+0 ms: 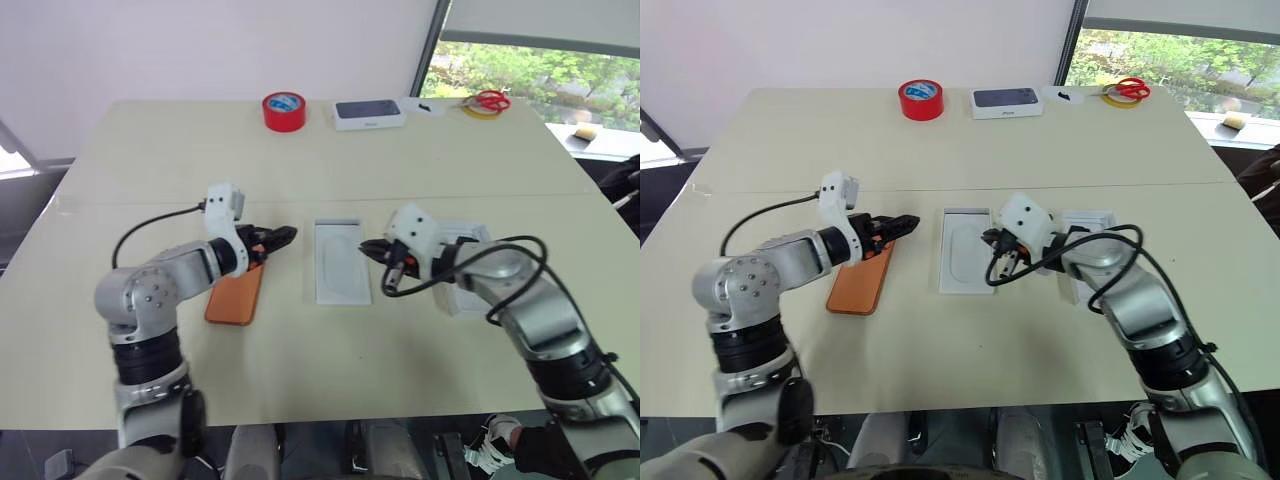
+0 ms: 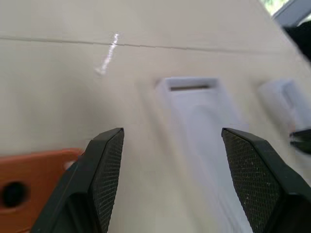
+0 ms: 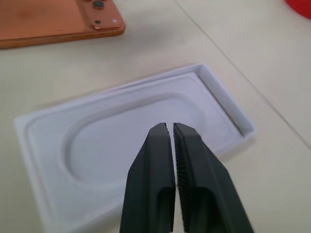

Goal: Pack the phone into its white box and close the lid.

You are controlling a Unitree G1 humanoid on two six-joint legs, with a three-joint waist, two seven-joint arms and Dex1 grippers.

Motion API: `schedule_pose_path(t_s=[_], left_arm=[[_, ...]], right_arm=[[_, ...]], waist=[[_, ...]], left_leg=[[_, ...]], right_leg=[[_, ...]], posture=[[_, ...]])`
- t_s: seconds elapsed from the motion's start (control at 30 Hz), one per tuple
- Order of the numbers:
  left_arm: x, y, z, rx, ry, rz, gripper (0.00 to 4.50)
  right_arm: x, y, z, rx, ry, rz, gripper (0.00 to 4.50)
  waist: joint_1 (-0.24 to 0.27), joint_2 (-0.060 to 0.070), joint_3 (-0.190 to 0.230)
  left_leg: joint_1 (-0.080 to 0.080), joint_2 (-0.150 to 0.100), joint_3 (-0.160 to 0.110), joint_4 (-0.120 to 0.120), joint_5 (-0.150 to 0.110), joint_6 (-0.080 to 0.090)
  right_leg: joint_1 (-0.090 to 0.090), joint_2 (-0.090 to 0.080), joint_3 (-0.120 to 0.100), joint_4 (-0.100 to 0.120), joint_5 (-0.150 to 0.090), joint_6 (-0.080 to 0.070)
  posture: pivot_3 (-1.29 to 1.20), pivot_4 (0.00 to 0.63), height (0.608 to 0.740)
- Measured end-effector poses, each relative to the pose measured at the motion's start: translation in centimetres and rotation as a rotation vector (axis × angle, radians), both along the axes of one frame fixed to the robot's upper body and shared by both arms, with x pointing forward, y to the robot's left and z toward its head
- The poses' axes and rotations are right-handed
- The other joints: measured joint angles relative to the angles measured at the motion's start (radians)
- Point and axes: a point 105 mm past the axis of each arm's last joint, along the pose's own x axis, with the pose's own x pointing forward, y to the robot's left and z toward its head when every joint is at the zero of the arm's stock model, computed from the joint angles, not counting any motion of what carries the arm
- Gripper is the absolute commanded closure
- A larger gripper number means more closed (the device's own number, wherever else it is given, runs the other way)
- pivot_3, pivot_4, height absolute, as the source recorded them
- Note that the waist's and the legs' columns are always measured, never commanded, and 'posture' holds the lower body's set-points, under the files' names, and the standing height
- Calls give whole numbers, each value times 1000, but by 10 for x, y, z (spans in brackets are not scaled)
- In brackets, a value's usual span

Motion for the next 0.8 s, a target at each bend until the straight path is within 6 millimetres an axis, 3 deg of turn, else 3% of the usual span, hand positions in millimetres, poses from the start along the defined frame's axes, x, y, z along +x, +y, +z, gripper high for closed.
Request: schedule_pose_path(t_s=[0.2, 0.3, 0.4, 0.8], left_arm=[[-21, 17, -10, 173, -120, -185, 1133], [-29, 22, -13, 202, -142, -237, 1133], [-34, 26, -18, 213, -138, -253, 1133], [-41, 28, -23, 214, -130, -234, 1133]], right_arm=[[33, 17, -7, -63, -27, -103, 4444], [44, 21, -20, -114, -12, -133, 4444], [51, 24, -32, -131, 19, -155, 4444], [66, 27, -31, -165, -67, -182, 4444]], waist=[[-6, 0, 0], [-9, 0, 0], [-9, 0, 0], [-11, 0, 0]], left_leg=[[-1, 0, 0, -1, -1, 2], [-2, 0, 1, -1, -1, 2], [-2, 1, 1, -1, -1, 2], [-2, 1, 1, -1, -1, 2]], right_leg=[[-2, 0, 0, 0, 0, 0], [-2, 0, 0, 0, 0, 0], [-3, 0, 0, 0, 0, 0], [-3, 0, 0, 0, 0, 0]], posture=[[0, 150, 730], [0, 150, 730], [0, 150, 730], [0, 150, 730]])
